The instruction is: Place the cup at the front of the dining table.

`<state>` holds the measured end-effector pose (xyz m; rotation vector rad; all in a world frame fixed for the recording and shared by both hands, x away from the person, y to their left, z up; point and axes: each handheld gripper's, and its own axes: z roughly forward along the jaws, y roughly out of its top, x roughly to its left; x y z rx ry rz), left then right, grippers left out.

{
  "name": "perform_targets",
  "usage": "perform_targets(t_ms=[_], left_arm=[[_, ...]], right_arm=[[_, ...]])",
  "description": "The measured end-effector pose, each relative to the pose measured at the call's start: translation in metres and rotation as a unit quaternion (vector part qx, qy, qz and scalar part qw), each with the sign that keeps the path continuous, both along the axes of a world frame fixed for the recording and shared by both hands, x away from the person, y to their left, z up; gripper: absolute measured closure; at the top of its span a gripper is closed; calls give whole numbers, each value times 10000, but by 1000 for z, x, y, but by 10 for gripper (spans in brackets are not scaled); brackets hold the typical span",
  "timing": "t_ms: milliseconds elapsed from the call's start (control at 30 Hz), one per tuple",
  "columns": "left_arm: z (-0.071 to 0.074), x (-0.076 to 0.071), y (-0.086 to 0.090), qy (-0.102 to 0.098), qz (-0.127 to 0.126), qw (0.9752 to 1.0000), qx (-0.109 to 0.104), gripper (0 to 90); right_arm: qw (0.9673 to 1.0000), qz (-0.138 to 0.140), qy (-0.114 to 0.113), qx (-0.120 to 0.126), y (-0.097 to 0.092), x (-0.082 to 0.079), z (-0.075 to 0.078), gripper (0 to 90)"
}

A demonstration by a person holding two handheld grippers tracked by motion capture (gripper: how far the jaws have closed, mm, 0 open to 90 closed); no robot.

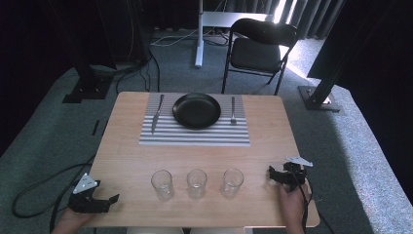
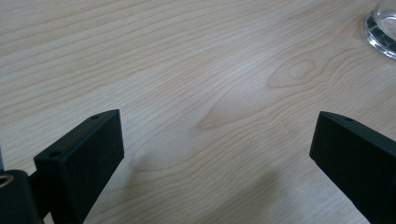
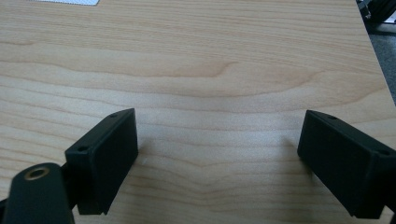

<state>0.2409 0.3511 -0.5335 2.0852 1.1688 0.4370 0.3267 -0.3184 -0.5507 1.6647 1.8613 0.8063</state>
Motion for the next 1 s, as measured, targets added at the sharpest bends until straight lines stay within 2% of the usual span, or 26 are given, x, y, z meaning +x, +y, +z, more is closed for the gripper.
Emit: perform_targets(t_ms=[67,100,167,300,467,533,700,833,1000], left_arm=[[1,0,-3,-21,-59,10000,36,34],[2,0,-4,17,-107,9999,-14,35],[3,0,-7,-31,-95,9999,63,34],[5,0,-9,13,-238,9997,-46,35],[16,-2,-12,-84,-413,9987,-277,34],[20,-2,-15,-159,-443,9985,-276,35],[24,-1,-25,-186,-618,9977,-210,34],[32,-1,-30,-272,-748,9964,-293,35],[38,0,-36,-255,-886,9954,-254,45]], right_arm=[[10000,0,2,-2,0,0,0,117],[10000,0,0,0,0,0,0,117],[10000,1,1,0,0,0,0,117],[10000,1,1,0,0,0,0,117],[10000,0,0,0,0,0,0,117],[10000,1,1,0,0,0,0,117],[10000,0,1,0,0,0,0,116],[10000,0,1,1,0,0,0,117],[10000,0,0,0,0,0,0,117]])
